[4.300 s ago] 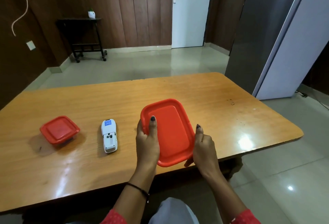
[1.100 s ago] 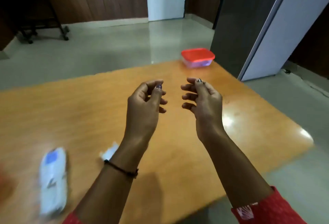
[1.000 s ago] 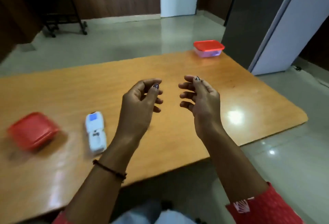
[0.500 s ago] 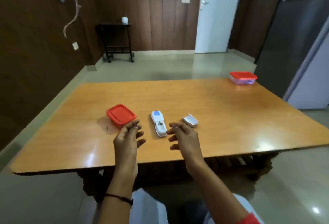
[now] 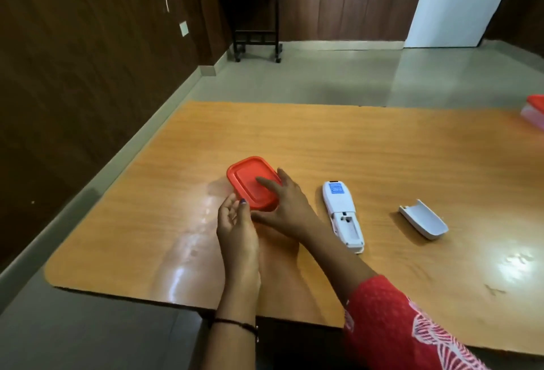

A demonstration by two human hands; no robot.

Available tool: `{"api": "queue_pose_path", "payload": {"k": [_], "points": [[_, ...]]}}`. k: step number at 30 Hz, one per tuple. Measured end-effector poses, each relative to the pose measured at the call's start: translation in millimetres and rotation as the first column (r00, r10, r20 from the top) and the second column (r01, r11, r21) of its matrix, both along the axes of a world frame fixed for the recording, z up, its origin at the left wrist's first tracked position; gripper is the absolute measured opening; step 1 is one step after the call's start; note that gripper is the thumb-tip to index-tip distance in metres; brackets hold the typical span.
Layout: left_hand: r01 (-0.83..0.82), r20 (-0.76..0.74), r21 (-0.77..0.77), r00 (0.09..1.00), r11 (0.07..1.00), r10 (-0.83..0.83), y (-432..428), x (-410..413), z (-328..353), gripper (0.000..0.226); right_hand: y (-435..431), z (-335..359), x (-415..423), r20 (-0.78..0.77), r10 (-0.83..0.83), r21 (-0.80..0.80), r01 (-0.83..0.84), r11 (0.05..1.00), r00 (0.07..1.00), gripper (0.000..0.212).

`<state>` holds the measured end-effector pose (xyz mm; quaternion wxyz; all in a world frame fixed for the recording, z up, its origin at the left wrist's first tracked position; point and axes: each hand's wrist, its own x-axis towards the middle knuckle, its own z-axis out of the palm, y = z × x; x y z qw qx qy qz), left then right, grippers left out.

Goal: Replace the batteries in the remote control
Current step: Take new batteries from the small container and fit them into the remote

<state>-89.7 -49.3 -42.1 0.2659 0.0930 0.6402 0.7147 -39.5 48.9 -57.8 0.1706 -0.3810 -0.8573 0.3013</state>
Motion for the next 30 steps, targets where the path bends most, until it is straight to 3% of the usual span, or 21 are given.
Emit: {"api": "queue_pose_path", "payload": {"k": [3, 7, 12, 16, 21, 25, 30], "points": [[0.015, 0.019, -0.049, 1.0, 0.999, -0.014, 3, -8, -6, 0.036, -4, -6, -10, -0.025, -0.02, 0.029, 0.021, 0.999, 0.999, 0.071], [0.081, 0.128, 0.016, 0.988, 0.997, -0.082, -1, -5, -1, 0.024, -25, -2, -4, -0.235, -0.149, -0.043, 0.143, 0.989, 0.961, 0.056], [0.211, 0.406, 0.244, 0.864, 0.947, -0.297, -14, 18, 23, 0.064, -75, 21, 39, -0.429, -0.129, -0.011, 0.138, 0.99, 0.894, 0.05], [0.298, 0.493, 0.407, 0.724, 0.863, -0.483, -23, 28, 39, 0.081, -88, 22, 85, -0.431, 0.044, 0.251, 0.073, 0.965, 0.901, 0.04], [0.326, 0.528, 0.51, 0.612, 0.796, -0.589, -33, 38, 42, 0.073, -73, 31, 117, -0.357, 0.211, 0.522, 0.007, 0.853, 0.91, 0.034], [0.278, 0.6, 0.582, 0.487, 0.764, -0.635, -35, 45, 40, 0.065, -68, 31, 118, -0.39, 0.311, 0.525, -0.068, 0.848, 0.867, 0.025], [0.229, 0.63, 0.611, 0.439, 0.758, -0.64, -34, 50, 39, 0.05, -72, 27, 118, -0.5, 0.248, 0.382, -0.046, 0.923, 0.83, 0.036]]}}
